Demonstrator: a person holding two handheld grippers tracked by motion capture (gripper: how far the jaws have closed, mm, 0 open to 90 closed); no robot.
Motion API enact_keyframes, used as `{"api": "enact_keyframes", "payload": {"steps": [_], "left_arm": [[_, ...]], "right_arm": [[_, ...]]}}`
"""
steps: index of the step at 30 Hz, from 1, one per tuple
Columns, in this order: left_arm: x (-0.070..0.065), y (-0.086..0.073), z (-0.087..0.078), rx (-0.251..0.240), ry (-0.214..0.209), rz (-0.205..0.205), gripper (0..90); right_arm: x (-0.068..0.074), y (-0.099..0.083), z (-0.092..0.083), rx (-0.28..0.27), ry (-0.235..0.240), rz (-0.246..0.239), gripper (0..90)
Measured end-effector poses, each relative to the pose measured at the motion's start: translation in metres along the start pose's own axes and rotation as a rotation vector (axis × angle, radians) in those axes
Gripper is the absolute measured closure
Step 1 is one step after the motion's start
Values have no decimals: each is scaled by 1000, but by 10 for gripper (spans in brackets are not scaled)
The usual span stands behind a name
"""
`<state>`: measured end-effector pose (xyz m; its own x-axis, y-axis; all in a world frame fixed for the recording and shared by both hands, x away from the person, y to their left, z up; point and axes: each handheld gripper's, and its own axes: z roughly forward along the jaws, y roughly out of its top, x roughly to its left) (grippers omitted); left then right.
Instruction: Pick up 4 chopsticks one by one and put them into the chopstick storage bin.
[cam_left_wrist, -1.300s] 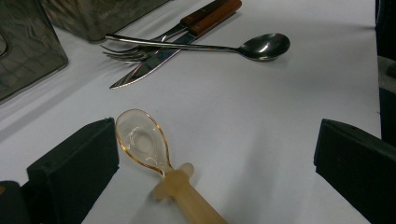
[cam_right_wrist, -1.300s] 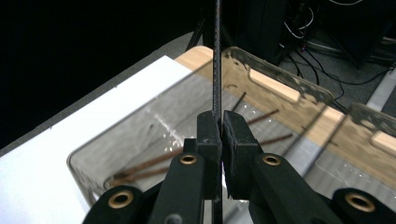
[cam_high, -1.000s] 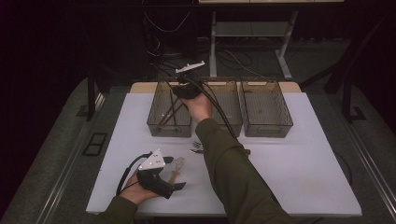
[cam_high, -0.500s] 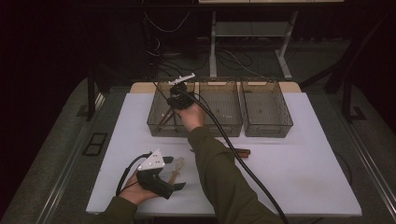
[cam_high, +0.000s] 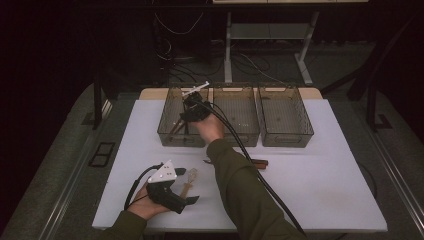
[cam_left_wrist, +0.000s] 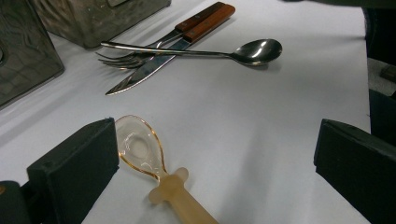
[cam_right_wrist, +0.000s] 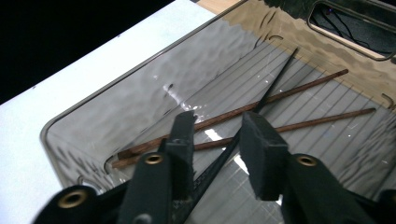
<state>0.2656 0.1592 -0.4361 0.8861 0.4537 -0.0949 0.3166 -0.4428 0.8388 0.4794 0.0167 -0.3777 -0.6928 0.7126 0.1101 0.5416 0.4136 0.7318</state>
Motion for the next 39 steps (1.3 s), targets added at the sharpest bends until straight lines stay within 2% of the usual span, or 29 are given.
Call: {"api": "enact_keyframes", "payload": {"steps": [6, 12, 17, 25, 27, 30, 33, 39], "left_arm": [[0, 0, 0, -1, 3, 10, 0], [0, 0, 0, -2, 8, 2, 0], [-1, 0, 0, -2, 14, -1, 0], [-2, 0, 0, -4, 25, -1, 0], [-2, 0, 0, 5, 28, -7, 0], [-3, -1, 1, -5, 25, -12, 0], [-2, -1, 0, 11, 27, -7, 0], [-1, -1, 0, 4, 38, -17, 0]], "right_arm": [[-5, -1, -17, 1, 36, -3, 479], [-13, -8, -35, -14, 71, -15, 408], [-16, -19, -48, -20, 77, -29, 350], [-25, -36, -75, -55, 84, -39, 306], [-28, -40, -82, -63, 94, -38, 295], [-31, -47, -92, -69, 106, -47, 289], [-36, -57, -102, -80, 108, -52, 288], [-45, -78, -122, -83, 109, -71, 285]]}}
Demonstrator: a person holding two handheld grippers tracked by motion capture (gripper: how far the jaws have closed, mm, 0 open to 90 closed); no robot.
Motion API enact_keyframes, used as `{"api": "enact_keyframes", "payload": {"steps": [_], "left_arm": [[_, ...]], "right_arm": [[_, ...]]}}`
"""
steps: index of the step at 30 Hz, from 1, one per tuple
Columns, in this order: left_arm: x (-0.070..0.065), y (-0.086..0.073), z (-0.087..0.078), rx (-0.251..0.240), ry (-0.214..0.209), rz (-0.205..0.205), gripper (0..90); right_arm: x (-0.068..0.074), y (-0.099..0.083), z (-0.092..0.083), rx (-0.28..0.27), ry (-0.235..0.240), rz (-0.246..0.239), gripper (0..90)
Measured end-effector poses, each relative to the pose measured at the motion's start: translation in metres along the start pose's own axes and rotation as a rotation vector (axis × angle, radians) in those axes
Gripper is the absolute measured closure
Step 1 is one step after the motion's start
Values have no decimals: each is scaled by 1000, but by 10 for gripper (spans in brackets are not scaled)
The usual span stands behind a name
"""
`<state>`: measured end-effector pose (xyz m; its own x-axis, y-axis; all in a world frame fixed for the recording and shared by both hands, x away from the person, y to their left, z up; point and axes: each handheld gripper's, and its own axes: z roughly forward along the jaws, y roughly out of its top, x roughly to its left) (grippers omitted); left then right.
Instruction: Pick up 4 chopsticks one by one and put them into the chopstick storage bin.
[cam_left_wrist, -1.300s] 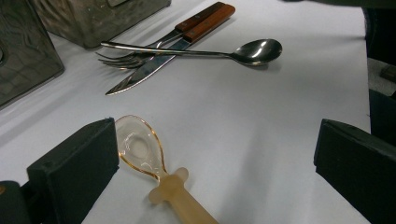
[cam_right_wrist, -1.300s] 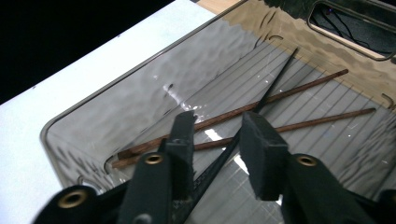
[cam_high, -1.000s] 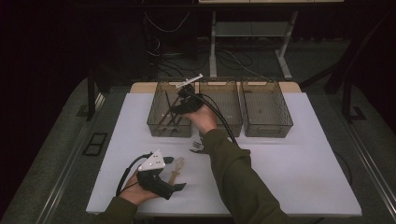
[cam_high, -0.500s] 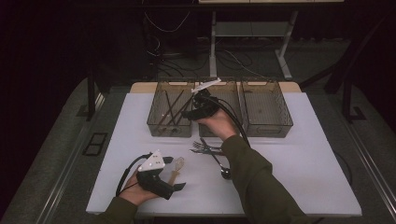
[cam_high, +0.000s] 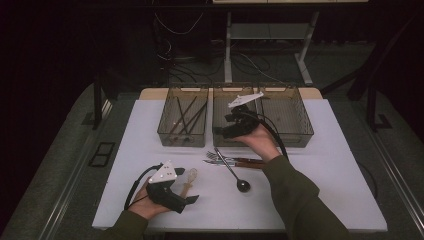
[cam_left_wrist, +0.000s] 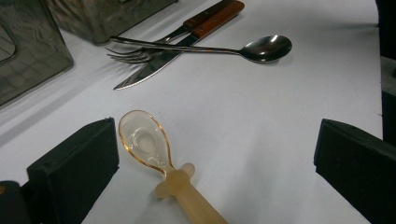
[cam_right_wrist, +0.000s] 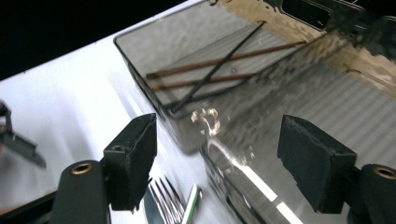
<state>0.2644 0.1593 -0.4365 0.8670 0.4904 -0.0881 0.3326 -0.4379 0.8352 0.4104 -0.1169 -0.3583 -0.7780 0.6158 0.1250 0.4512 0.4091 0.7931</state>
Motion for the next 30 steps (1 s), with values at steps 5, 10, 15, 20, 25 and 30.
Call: {"api": "enact_keyframes", "payload": {"steps": [5, 10, 15, 20, 25, 30], "left_arm": [[2, 0, -1, -10, 16, -18, 0], [4, 0, -2, 1, 28, -19, 0], [4, -1, -1, 2, 37, -23, 0], [5, -1, -1, 10, 45, -24, 0], [3, -1, -2, 11, 45, -17, 0], [3, -1, -1, 15, 50, -17, 0]], "right_arm": [[-5, -21, -18, -21, 7, 12, 280], [-8, -45, -38, -41, 0, 17, 276], [-10, -68, -57, -53, -1, 40, 255], [-10, -90, -73, -41, -48, 40, 228], [-7, -115, -87, -39, -58, 50, 200], [-9, -139, -100, -46, -96, 63, 191]]}}
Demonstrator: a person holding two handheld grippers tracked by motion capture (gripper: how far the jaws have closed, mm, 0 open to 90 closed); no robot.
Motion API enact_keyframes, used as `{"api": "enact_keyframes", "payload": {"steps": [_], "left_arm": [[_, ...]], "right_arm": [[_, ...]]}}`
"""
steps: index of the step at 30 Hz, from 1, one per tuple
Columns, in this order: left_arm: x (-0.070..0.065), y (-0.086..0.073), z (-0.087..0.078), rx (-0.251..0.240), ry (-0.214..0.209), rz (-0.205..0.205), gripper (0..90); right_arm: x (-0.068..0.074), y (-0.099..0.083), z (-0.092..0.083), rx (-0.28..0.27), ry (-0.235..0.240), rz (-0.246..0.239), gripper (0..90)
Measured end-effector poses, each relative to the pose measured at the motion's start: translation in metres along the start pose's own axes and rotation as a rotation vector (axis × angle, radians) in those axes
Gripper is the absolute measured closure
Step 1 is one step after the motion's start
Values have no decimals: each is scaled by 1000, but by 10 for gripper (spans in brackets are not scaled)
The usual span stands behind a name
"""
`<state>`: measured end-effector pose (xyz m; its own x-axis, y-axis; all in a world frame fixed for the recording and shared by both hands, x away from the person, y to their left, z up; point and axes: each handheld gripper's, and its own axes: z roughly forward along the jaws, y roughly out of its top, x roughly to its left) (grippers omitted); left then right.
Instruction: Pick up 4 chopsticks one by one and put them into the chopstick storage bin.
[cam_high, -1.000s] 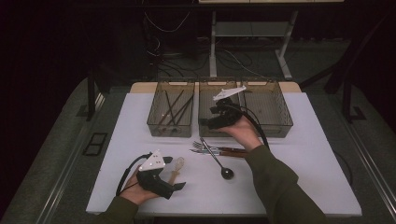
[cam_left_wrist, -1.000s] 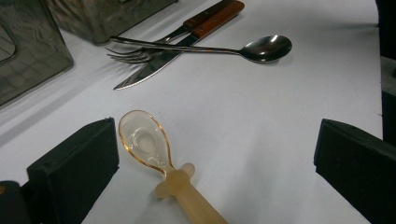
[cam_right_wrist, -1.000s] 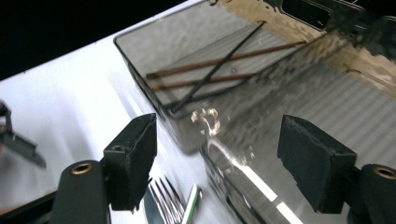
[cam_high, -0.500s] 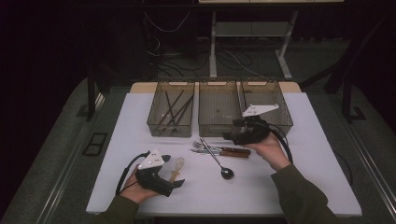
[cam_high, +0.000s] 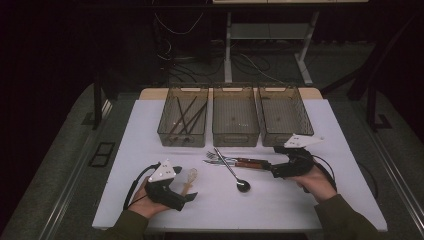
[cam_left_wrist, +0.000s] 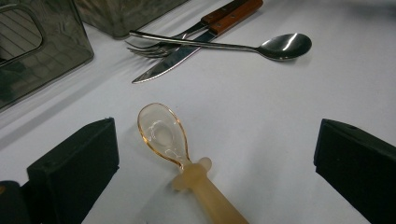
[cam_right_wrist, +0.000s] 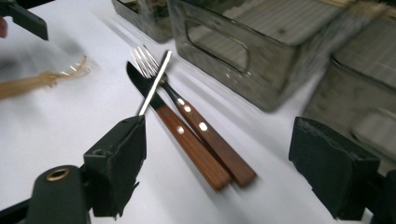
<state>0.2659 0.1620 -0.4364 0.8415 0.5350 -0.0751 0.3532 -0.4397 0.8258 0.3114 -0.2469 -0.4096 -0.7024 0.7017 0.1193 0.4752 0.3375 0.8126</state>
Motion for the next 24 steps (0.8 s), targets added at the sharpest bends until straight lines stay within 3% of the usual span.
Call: {"api": "enact_keyframes", "payload": {"steps": [7, 18, 24], "left_arm": [[0, 0, -1, 0, 3, 3, 0], [0, 1, -1, 4, 15, -3, 0], [0, 1, -1, 30, 33, -5, 2]], "right_arm": [[-4, -26, -21, -56, -25, 30, 168], [-5, -62, -43, -23, -73, 40, 154], [-2, -73, -50, -18, -59, 44, 154]]}}
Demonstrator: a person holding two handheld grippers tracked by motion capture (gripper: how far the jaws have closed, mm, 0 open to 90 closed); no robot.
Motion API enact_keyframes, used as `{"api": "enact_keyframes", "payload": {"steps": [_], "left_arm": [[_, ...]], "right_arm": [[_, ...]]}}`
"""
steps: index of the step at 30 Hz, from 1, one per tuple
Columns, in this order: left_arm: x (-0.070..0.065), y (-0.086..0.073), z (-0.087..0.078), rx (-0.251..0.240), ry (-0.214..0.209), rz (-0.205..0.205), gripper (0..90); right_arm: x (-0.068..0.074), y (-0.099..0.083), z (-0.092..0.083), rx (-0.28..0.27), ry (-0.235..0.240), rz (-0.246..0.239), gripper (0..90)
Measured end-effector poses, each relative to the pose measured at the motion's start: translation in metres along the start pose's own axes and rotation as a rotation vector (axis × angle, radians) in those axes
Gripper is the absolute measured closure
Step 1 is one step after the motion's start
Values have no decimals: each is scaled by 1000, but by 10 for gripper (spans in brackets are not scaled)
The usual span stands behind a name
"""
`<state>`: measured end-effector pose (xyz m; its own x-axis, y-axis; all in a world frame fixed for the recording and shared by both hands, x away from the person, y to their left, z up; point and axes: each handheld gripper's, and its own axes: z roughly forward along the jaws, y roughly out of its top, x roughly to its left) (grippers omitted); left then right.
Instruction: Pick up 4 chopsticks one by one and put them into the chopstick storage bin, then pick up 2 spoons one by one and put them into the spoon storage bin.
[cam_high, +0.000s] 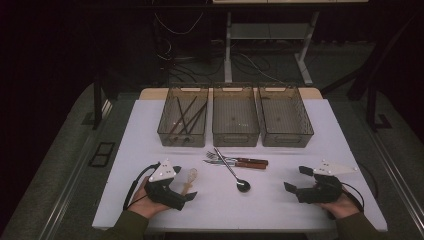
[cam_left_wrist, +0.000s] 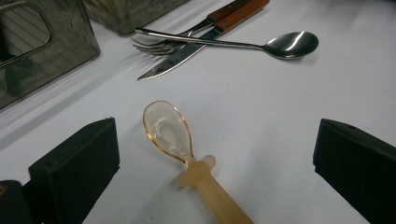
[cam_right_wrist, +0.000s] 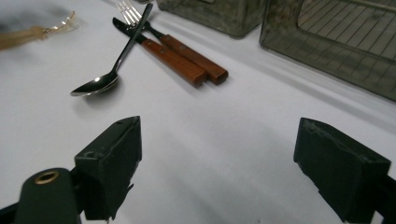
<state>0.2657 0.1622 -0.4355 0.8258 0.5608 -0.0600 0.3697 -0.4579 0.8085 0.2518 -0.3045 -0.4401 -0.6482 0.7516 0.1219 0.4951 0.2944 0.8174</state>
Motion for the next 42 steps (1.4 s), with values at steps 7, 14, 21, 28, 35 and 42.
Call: {"api": "enact_keyframes", "payload": {"steps": [7, 14, 21, 28, 35, 42], "left_arm": [[1, -1, 1, 41, 39, -17, 86], [-2, -1, 2, 100, 77, -35, 201], [-7, -2, -2, 132, 105, -62, 320], [-6, -5, -2, 169, 90, -96, 433], [-9, -5, 3, 214, 74, -88, 519], [-12, -5, 4, 222, 101, -78, 578]], "right_arm": [[2, 0, 1, 6, 12, -15, 154], [2, 1, 1, 1, 4, -20, 154], [3, 1, 2, 9, 5, -35, 153], [4, 2, 2, 6, 1, -37, 153], [4, 2, 3, 9, -1, -44, 153], [4, 2, 4, 8, -3, -43, 154]]}}
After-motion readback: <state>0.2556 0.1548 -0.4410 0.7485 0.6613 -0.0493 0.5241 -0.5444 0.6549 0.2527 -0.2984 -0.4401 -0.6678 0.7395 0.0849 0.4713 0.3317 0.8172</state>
